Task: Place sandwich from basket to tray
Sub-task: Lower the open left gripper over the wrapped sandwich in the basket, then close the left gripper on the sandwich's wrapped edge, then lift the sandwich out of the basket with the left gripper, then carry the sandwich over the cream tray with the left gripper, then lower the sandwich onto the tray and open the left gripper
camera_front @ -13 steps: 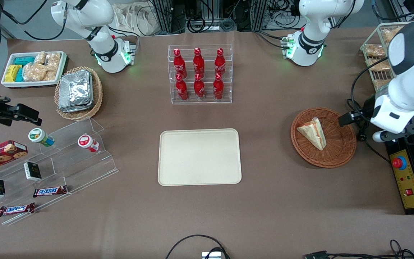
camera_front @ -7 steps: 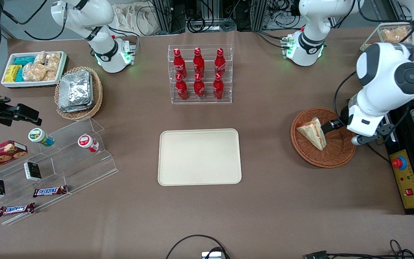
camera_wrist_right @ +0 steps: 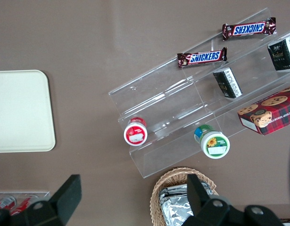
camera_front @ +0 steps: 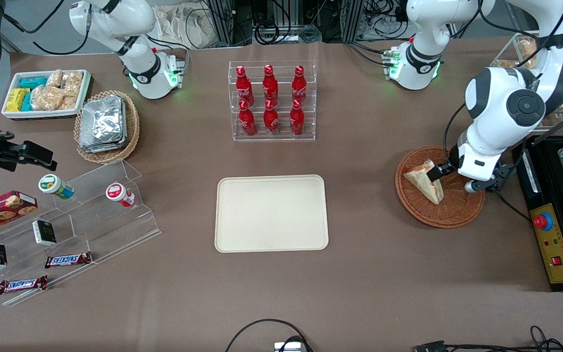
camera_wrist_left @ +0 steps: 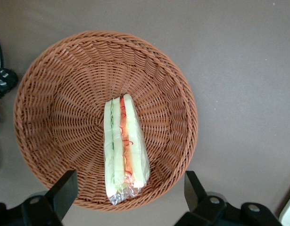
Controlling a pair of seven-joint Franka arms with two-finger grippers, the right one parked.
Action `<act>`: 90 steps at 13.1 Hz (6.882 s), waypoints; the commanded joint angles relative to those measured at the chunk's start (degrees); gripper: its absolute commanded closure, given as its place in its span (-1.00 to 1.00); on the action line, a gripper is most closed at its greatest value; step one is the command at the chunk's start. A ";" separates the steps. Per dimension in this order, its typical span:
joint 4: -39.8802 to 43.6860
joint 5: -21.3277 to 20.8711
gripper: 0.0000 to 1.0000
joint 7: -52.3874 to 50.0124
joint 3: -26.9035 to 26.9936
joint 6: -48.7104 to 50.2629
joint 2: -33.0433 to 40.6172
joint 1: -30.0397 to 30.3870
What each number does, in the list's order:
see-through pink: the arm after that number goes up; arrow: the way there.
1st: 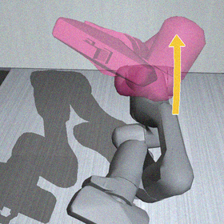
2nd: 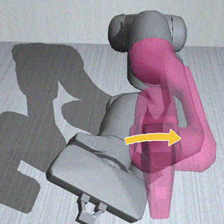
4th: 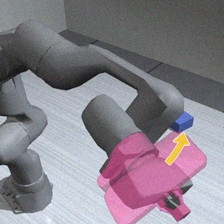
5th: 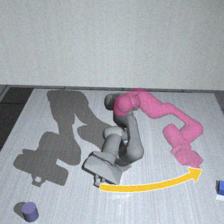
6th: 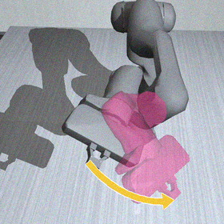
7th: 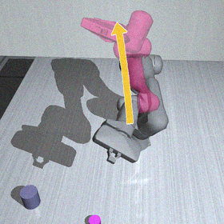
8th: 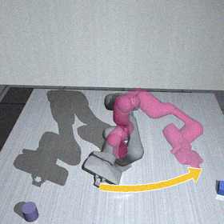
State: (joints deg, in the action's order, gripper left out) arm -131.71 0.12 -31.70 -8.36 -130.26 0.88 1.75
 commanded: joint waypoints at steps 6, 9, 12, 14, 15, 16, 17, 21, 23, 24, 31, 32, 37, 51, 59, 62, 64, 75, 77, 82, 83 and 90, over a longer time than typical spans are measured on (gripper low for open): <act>-11.37 0.85 -1.00 -4.50 0.01 -14.48 0.35 -0.08; -14.00 0.85 -1.00 -4.86 0.01 -19.58 -1.31 -0.08; -15.42 0.85 -1.00 -4.95 0.01 -23.45 -3.07 -0.08; -15.60 0.85 -1.00 -5.12 0.01 -24.51 -3.69 -0.08; -15.60 0.85 -0.91 -5.12 0.01 -24.60 -3.87 -0.17; -15.60 0.85 -0.55 -5.12 0.01 -24.60 -4.04 -0.17; -15.60 0.85 -0.06 -5.12 0.01 -24.60 -4.04 -0.17; -15.33 0.76 0.84 -6.61 0.01 -24.60 -4.57 -0.17; -15.07 0.67 0.84 -6.53 -0.07 -23.99 -4.31 -0.17; -14.89 0.59 0.84 -6.35 -0.07 -23.90 -4.05 -0.17; -10.33 -0.82 0.84 1.45 -0.86 -9.17 3.15 -0.08; -9.10 -0.82 0.84 4.25 -0.86 -7.14 4.12 -0.08; -2.69 -0.73 0.88 18.23 -1.56 -0.01 6.59 -0.17; 19.27 -0.73 0.84 16.61 -18.60 6.86 -5.69 -0.17; 34.75 -14.69 0.85 -4.93 -28.80 10.11 -22.66 -0.25; 37.84 -17.68 0.85 -7.83 -31.10 10.03 -27.23 -2.52; 39.33 -19.27 0.85 -10.64 -30.40 9.94 -30.39 -5.96; 40.39 -25.78 0.84 -15.23 -30.48 8.97 -40.51 -9.31; 40.39 -26.74 0.84 -15.23 -30.48 8.18 -41.48 -9.39; 41.36 -27.54 0.84 -15.84 -29.08 7.48 -43.59 -13.17; 41.36 -27.63 0.82 -15.93 -28.82 7.48 -43.77 -13.52; 41.36 -29.99 0.70 -17.07 -28.55 7.30 -45.70 -13.79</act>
State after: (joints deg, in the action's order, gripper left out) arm -92.44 -27.75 -47.10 -37.21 -122.99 -43.38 -10.97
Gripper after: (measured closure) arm 0.846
